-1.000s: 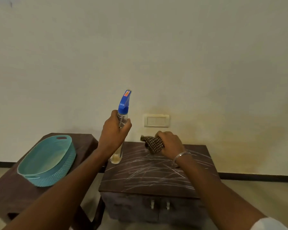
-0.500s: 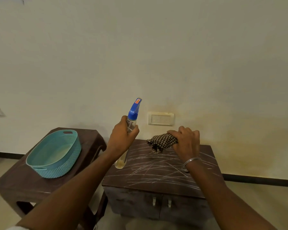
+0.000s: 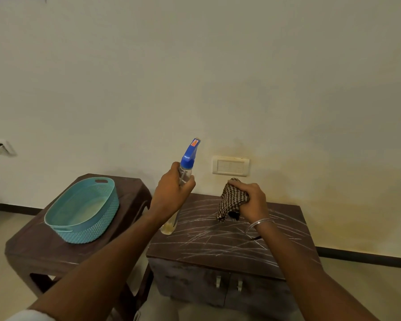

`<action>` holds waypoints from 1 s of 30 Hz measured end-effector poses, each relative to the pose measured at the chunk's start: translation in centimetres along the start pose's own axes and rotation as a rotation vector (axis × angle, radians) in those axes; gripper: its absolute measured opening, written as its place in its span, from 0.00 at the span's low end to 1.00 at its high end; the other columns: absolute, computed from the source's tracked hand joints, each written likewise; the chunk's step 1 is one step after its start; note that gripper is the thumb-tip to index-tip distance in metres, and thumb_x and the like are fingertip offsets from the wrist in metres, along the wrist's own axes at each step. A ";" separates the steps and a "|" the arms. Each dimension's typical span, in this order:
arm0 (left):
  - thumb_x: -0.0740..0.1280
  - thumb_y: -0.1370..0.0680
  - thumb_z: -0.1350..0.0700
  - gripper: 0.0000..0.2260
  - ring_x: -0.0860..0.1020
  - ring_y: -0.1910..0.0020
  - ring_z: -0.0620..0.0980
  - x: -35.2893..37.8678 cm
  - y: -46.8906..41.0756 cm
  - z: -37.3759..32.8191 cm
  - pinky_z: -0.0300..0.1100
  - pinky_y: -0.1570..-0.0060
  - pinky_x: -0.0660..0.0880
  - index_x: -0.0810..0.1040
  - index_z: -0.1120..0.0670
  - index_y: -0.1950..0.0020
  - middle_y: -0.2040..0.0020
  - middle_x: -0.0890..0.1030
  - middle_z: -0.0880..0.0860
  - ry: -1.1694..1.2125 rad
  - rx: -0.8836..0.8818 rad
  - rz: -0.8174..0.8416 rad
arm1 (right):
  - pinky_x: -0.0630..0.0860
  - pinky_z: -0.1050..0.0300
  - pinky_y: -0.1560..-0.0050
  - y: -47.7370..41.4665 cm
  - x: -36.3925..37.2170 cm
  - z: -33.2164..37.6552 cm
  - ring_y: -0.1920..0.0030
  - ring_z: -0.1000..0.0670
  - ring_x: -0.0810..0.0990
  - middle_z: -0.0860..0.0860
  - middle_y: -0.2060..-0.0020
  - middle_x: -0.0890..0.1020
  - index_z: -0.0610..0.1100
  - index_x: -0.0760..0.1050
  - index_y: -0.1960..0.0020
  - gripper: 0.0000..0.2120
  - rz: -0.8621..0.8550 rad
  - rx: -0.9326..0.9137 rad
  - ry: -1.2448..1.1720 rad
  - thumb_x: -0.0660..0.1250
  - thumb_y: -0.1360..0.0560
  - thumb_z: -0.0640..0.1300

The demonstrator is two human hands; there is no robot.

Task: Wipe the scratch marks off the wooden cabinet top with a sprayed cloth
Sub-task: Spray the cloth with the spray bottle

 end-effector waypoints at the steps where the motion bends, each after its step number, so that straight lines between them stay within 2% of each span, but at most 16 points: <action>1: 0.66 0.19 0.55 0.13 0.76 0.61 0.48 0.0 0.1 0.0 0.42 0.54 0.73 0.69 0.56 0.37 0.55 0.77 0.51 0.010 0.015 0.008 | 0.76 0.55 0.42 0.2 0.2 0.2 0.42 0.46 0.78 0.45 0.44 0.81 0.48 0.81 0.41 0.20 -0.018 0.037 -0.160 0.69 0.28 0.29; 3: 0.66 0.20 0.58 0.16 0.76 0.61 0.48 0.1 0.4 -0.1 0.42 0.55 0.74 0.68 0.55 0.34 0.55 0.77 0.51 0.034 0.050 0.044 | 0.76 0.49 0.36 0.7 0.7 0.8 0.39 0.46 0.79 0.47 0.43 0.82 0.46 0.83 0.46 0.17 -0.036 0.170 -0.524 0.66 0.27 0.28; 5: 0.66 0.21 0.62 0.19 0.76 0.60 0.48 0.3 0.7 0.0 0.41 0.55 0.73 0.68 0.55 0.31 0.56 0.77 0.50 0.061 0.069 0.072 | 0.75 0.46 0.36 0.9 0.9 1.4 0.40 0.45 0.80 0.47 0.44 0.83 0.43 0.84 0.48 0.14 -0.037 0.361 -0.865 0.64 0.25 0.29; 7: 0.67 0.23 0.64 0.21 0.76 0.60 0.47 0.4 0.9 0.0 0.40 0.55 0.73 0.68 0.53 0.31 0.58 0.77 0.47 0.061 0.084 0.074 | 0.77 0.47 0.38 0.8 1.2 1.6 0.42 0.43 0.81 0.43 0.43 0.83 0.39 0.82 0.46 0.11 -0.016 0.527 -1.182 0.67 0.27 0.33; 9: 0.67 0.24 0.65 0.22 0.77 0.60 0.48 0.4 0.9 0.2 0.42 0.56 0.74 0.68 0.52 0.31 0.59 0.76 0.46 0.048 0.089 0.073 | 0.79 0.50 0.43 1.2 1.2 2.0 0.40 0.42 0.79 0.38 0.40 0.80 0.36 0.80 0.43 0.17 0.006 0.600 -1.419 0.64 0.31 0.34; 11: 0.68 0.24 0.65 0.24 0.77 0.61 0.49 0.1 0.7 0.3 0.43 0.56 0.74 0.66 0.52 0.31 0.58 0.76 0.49 0.036 0.072 0.096 | 0.74 0.47 0.37 1.4 0.9 1.7 0.35 0.37 0.74 0.35 0.37 0.77 0.31 0.75 0.38 0.28 0.027 0.595 -1.644 0.57 0.36 0.37; 12: 0.68 0.25 0.66 0.26 0.77 0.61 0.50 -0.1 0.6 0.4 0.44 0.56 0.74 0.65 0.52 0.30 0.57 0.76 0.50 0.036 0.060 0.117 | 0.72 0.44 0.34 1.5 0.7 1.5 0.34 0.36 0.73 0.33 0.37 0.76 0.29 0.73 0.36 0.30 0.029 0.607 -1.695 0.56 0.35 0.40; 15: 0.68 0.26 0.68 0.31 0.77 0.59 0.53 -0.6 0.6 0.2 0.47 0.54 0.76 0.63 0.51 0.27 0.54 0.76 0.53 0.059 0.052 0.161 | 0.69 0.40 0.32 1.8 0.3 1.3 0.34 0.37 0.74 0.36 0.36 0.77 0.34 0.75 0.35 0.31 0.105 0.663 -1.623 0.60 0.26 0.58; 16: 0.68 0.26 0.68 0.31 0.77 0.59 0.51 -0.7 0.6 0.1 0.44 0.54 0.75 0.63 0.51 0.26 0.53 0.76 0.53 0.064 0.055 0.173 | 0.72 0.40 0.34 1.9 0.5 1.3 0.35 0.37 0.75 0.37 0.36 0.77 0.37 0.77 0.37 0.28 0.115 0.671 -1.577 0.62 0.25 0.57; 18: 0.69 0.25 0.68 0.32 0.75 0.59 0.47 -0.6 0.6 -0.1 0.41 0.53 0.72 0.63 0.52 0.25 0.52 0.75 0.51 0.058 0.059 0.191 | 0.78 0.41 0.43 1.8 1.2 1.3 0.38 0.38 0.77 0.39 0.36 0.77 0.43 0.77 0.37 0.17 0.093 0.659 -1.497 0.65 0.25 0.42; 19: 0.69 0.25 0.68 0.31 0.75 0.59 0.47 -0.6 0.7 -0.2 0.41 0.52 0.71 0.64 0.53 0.25 0.53 0.74 0.51 0.051 0.061 0.201 | 0.79 0.41 0.46 1.8 1.4 1.2 0.40 0.38 0.77 0.40 0.37 0.77 0.45 0.75 0.35 0.21 0.082 0.649 -1.455 0.64 0.26 0.34; 21: 0.69 0.25 0.68 0.30 0.74 0.60 0.46 -0.5 0.9 -0.2 0.39 0.53 0.70 0.65 0.55 0.25 0.54 0.74 0.49 0.043 0.061 0.223 | 0.80 0.39 0.47 1.6 1.7 1.1 0.40 0.37 0.78 0.40 0.37 0.76 0.46 0.69 0.31 0.29 0.094 0.684 -1.366 0.65 0.28 0.27; 24: 0.70 0.25 0.67 0.25 0.74 0.61 0.45 -0.4 1.0 -0.2 0.39 0.52 0.70 0.69 0.57 0.29 0.57 0.73 0.46 0.039 0.051 0.242 | 0.80 0.41 0.48 1.8 1.5 1.2 0.41 0.37 0.79 0.37 0.39 0.79 0.36 0.70 0.33 0.24 0.167 0.744 -1.213 0.68 0.28 0.30; 27: 0.70 0.27 0.67 0.18 0.73 0.64 0.45 -0.5 1.1 -0.2 0.39 0.54 0.70 0.74 0.54 0.40 0.60 0.74 0.45 0.032 0.057 0.223 | 0.80 0.42 0.48 1.7 1.5 0.9 0.44 0.38 0.81 0.39 0.43 0.81 0.36 0.74 0.37 0.19 0.172 0.768 -1.106 0.70 0.28 0.32; 28: 0.70 0.27 0.68 0.18 0.74 0.63 0.45 -0.5 1.1 -0.1 0.39 0.55 0.69 0.74 0.54 0.41 0.60 0.76 0.46 0.038 0.055 0.230 | 0.80 0.42 0.47 1.6 1.6 0.7 0.44 0.38 0.81 0.39 0.44 0.82 0.37 0.74 0.38 0.19 0.162 0.764 -1.100 0.70 0.28 0.33; 30: 0.70 0.28 0.68 0.22 0.75 0.59 0.47 -0.5 1.1 -0.1 0.38 0.53 0.70 0.75 0.53 0.37 0.51 0.78 0.52 0.024 0.053 0.286 | 0.79 0.39 0.46 1.4 1.7 0.6 0.44 0.38 0.81 0.39 0.44 0.82 0.38 0.74 0.38 0.17 0.137 0.783 -1.095 0.70 0.26 0.36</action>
Point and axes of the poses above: each hand's wrist, its own y-axis away from the middle knuckle, its own x-axis out of the palm, z = x × y, the point moved 1 cm from there along -y, towards the middle knuckle
